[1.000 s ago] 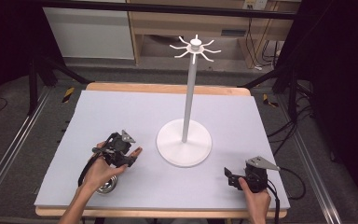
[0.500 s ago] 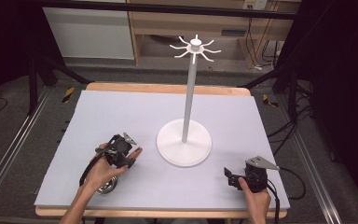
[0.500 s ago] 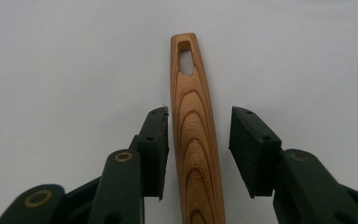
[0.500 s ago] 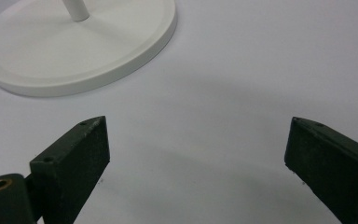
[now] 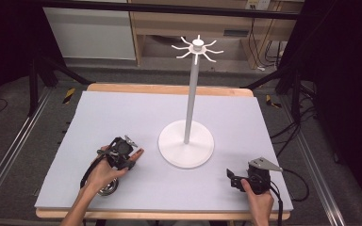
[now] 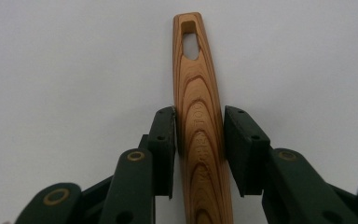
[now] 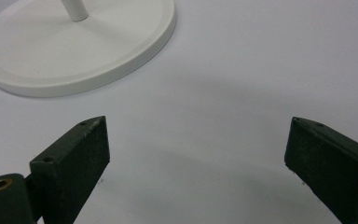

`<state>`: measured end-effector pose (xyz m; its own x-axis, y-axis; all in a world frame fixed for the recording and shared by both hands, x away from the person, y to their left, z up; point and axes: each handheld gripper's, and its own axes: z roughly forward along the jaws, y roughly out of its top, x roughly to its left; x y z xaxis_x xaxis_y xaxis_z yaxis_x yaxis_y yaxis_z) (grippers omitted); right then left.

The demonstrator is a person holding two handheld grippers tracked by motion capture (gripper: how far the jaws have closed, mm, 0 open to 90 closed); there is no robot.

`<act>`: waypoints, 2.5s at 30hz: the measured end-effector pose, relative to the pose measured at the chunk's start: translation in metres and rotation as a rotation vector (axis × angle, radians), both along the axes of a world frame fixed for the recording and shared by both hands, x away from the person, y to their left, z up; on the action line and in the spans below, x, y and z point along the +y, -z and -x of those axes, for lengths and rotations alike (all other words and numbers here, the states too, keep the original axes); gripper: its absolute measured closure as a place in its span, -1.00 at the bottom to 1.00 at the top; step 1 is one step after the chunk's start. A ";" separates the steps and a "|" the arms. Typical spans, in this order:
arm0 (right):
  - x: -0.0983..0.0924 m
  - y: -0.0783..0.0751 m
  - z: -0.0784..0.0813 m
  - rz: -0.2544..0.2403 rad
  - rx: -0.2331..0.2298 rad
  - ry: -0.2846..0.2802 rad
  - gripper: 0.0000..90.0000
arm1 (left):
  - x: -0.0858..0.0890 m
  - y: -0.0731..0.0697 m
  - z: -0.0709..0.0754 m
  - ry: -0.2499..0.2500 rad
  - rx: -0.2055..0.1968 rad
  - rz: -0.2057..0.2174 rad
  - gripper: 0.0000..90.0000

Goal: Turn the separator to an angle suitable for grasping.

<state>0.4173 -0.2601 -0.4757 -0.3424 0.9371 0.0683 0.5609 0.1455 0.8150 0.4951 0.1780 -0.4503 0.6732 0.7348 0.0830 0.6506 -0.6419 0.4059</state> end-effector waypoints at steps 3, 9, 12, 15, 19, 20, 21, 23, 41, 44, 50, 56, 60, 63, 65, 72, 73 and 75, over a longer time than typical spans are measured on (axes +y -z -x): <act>0.000 0.000 0.000 0.003 0.002 0.000 -0.84 | 0.000 0.000 -0.001 -0.004 0.008 -0.003 0.42; 0.000 0.001 0.000 0.000 0.002 0.003 -0.84 | 0.000 0.000 -0.003 -0.015 0.031 0.004 0.43; 0.000 0.001 -0.001 0.000 0.004 0.004 -0.84 | 0.001 0.000 -0.005 -0.020 0.045 0.006 0.43; 0.001 0.001 -0.001 0.000 0.005 0.003 -0.84 | 0.000 0.000 -0.005 -0.027 0.047 0.010 0.45; 0.000 0.001 -0.001 -0.002 0.012 -0.001 -0.84 | 0.002 0.000 -0.005 -0.034 0.050 0.028 0.49; 0.000 0.001 -0.002 0.000 0.013 -0.002 -0.84 | 0.002 0.000 -0.005 -0.035 0.052 0.032 0.49; 0.000 0.001 -0.002 -0.002 0.015 0.000 -0.85 | 0.003 0.000 -0.005 -0.033 0.053 0.033 0.49; 0.000 0.001 -0.002 -0.002 0.016 0.001 -0.85 | 0.003 0.000 -0.006 -0.026 0.055 0.031 0.49; -0.003 0.001 -0.002 -0.001 0.010 0.004 -0.84 | 0.014 -0.016 0.004 -0.031 0.000 0.084 0.50; -0.003 0.001 0.000 -0.008 0.014 0.006 -0.84 | 0.018 -0.021 0.008 -0.034 -0.017 0.103 0.50; -0.003 0.001 0.000 -0.006 0.014 0.009 -0.84 | 0.026 -0.034 0.015 -0.045 -0.059 0.160 0.50; -0.003 0.001 0.000 -0.009 0.014 0.012 -0.85 | 0.032 -0.045 0.022 -0.041 -0.104 0.205 0.50; -0.004 0.001 0.000 -0.006 0.012 0.010 -0.85 | 0.033 -0.053 0.027 -0.040 -0.142 0.241 0.50; -0.004 0.001 0.001 -0.009 0.011 0.011 -0.84 | 0.035 -0.058 0.030 -0.039 -0.166 0.259 0.50; -0.004 0.001 0.000 -0.010 0.010 0.011 -0.84 | 0.037 -0.063 0.033 -0.032 -0.190 0.268 0.50; -0.005 0.002 0.000 -0.006 0.008 0.010 -0.85 | 0.042 -0.079 0.045 -0.039 -0.299 0.366 0.50; -0.005 0.002 0.000 -0.007 0.008 0.010 -0.84 | 0.043 -0.081 0.046 -0.043 -0.317 0.379 0.50; -0.004 0.002 0.000 -0.009 0.013 0.012 -0.84 | 0.044 -0.084 0.050 -0.046 -0.348 0.409 0.50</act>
